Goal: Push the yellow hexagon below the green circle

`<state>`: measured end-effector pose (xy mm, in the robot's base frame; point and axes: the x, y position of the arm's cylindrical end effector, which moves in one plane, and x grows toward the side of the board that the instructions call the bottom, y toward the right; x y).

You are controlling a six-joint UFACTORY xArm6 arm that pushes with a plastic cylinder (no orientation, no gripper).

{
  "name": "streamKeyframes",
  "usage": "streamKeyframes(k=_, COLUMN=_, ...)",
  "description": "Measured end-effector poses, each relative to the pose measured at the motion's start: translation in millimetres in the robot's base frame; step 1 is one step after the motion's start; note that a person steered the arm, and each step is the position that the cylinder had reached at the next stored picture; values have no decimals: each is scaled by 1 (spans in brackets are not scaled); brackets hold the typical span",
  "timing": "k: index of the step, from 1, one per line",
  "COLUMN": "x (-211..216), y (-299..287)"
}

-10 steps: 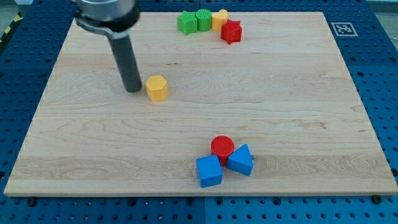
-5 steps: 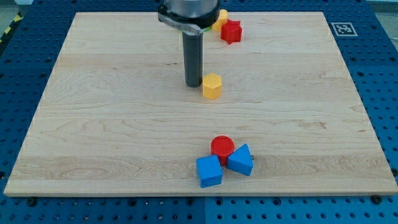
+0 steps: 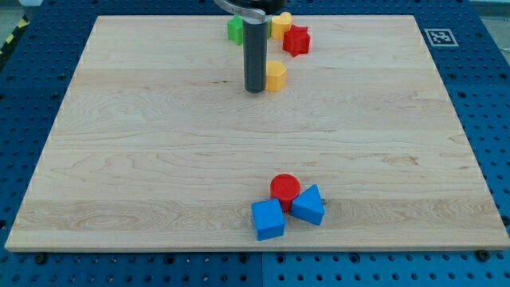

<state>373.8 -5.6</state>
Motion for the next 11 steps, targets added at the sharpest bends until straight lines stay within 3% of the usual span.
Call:
streamKeyframes(k=1, x=41, y=1)
streamKeyframes(k=2, x=54, y=13)
streamKeyframes(k=4, x=-38, y=-2)
streamKeyframes(k=6, x=15, y=46)
streamKeyframes(k=7, x=-5, y=79)
streamKeyframes(k=9, x=-69, y=49)
streamKeyframes(k=10, x=-45, y=62)
streamKeyframes(k=11, x=12, y=78)
